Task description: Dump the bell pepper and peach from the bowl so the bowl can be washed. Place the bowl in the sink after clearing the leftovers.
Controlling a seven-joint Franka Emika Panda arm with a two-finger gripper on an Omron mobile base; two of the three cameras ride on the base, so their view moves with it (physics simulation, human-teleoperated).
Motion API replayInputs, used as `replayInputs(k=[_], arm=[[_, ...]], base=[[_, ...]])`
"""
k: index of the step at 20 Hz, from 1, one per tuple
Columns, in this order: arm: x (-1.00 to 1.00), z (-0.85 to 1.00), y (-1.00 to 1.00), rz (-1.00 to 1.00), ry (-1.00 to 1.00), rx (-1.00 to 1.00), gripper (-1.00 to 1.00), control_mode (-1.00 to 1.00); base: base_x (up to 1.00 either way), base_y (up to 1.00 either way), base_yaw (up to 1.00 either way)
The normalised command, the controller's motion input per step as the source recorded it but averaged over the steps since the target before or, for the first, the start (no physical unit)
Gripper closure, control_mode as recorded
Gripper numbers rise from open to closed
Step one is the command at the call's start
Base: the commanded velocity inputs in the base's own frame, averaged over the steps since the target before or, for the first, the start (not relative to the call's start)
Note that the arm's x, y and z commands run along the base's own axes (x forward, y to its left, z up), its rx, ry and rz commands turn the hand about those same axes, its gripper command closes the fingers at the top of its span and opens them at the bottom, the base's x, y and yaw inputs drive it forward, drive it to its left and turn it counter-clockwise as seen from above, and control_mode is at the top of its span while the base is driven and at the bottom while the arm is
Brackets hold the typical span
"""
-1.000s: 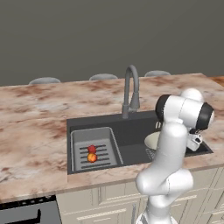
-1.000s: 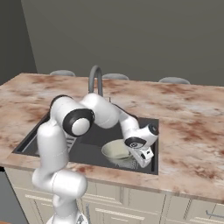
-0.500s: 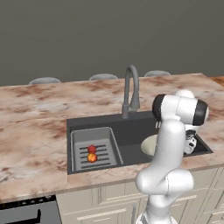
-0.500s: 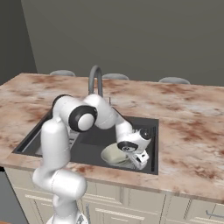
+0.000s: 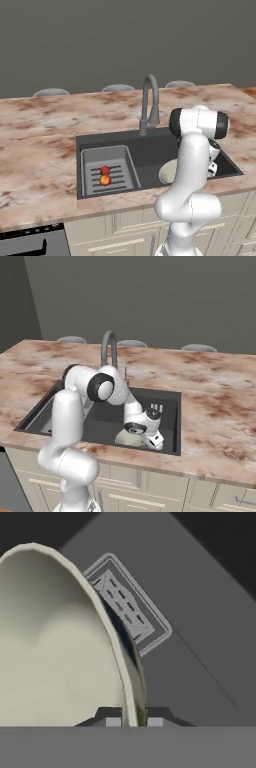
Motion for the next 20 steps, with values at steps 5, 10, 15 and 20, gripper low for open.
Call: replayInputs(k=[5,10,15,20], arm=[[0.07,0.01,0.02,0.0,0.05,-0.01,-1.0,-1.0],[0.0,0.68,0.0,-0.03,0.0,-0.02,-1.0,-1.0],[0.0,1.0,0.0,-0.02,-0.03,-0.07,-1.0,-1.0],[0.0,1.0,0.0,0.0,-0.13,-0.05,-1.0,-1.0]], base=[[0.0,0.0,0.0],[0.0,0.0,0.0],[0.0,0.0,0.0],[0.0,0.0,0.0]])
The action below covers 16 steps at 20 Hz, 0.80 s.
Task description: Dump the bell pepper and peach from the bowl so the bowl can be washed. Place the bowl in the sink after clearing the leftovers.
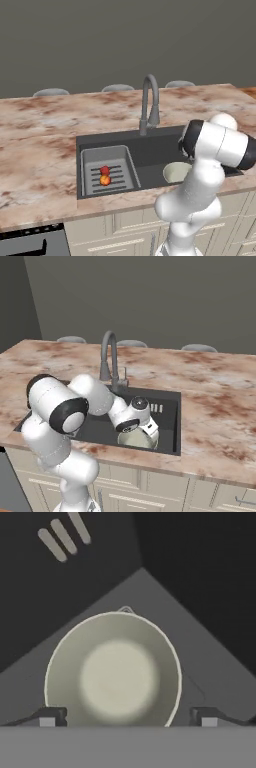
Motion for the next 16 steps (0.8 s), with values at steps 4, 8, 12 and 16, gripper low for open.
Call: replayInputs(k=[4,8,12,16], arm=[[0.0,1.0,0.0,0.0,-0.19,-0.05,-1.0,-1.0],[-0.04,1.0,0.0,0.0,-0.23,-0.04,-1.0,-1.0],[-0.31,1.0,0.0,0.0,-0.25,-0.05,-1.0,-1.0],[-0.78,1.0,0.0,0.0,-0.23,-0.06,-1.0,-1.0]], base=[[0.0,0.0,0.0],[0.0,0.0,0.0],[0.0,0.0,0.0],[0.0,0.0,0.0]])
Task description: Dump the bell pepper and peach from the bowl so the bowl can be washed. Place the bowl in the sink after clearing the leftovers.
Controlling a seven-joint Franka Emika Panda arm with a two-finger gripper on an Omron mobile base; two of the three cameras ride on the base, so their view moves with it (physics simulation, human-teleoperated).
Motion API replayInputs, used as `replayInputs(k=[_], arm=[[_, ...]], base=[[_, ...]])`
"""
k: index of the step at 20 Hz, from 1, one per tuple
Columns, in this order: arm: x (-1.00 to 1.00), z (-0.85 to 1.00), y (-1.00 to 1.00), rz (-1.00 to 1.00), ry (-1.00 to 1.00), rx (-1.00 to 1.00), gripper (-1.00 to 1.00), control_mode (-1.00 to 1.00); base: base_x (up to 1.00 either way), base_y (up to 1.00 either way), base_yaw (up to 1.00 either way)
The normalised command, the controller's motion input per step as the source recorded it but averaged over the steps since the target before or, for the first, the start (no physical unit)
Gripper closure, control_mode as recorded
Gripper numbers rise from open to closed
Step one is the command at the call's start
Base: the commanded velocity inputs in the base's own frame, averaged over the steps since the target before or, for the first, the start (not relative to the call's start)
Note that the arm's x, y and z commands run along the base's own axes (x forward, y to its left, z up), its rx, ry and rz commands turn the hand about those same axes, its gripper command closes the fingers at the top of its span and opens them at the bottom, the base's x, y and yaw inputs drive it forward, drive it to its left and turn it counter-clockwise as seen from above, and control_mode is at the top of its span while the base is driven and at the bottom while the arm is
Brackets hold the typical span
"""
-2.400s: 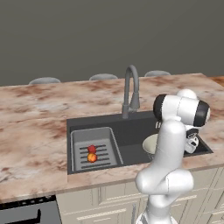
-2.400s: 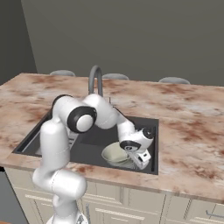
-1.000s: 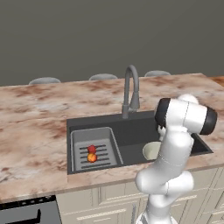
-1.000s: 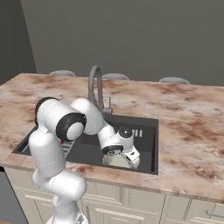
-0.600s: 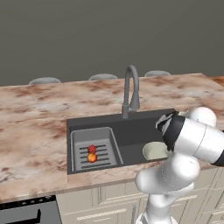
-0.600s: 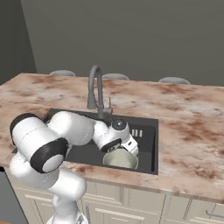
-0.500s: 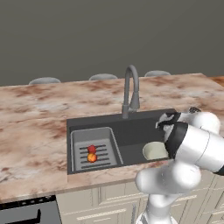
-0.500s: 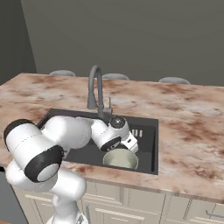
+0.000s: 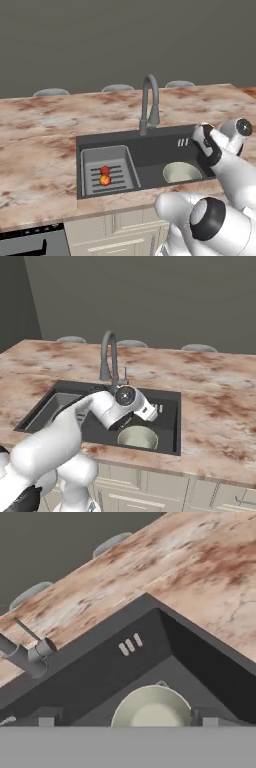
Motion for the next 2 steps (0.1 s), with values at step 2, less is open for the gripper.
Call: replayInputs(k=[2], arm=[[-1.0,1.0,0.14,0.0,-0.26,-0.1,-1.0,-1.0]], base=[[0.0,0.0,0.0]])
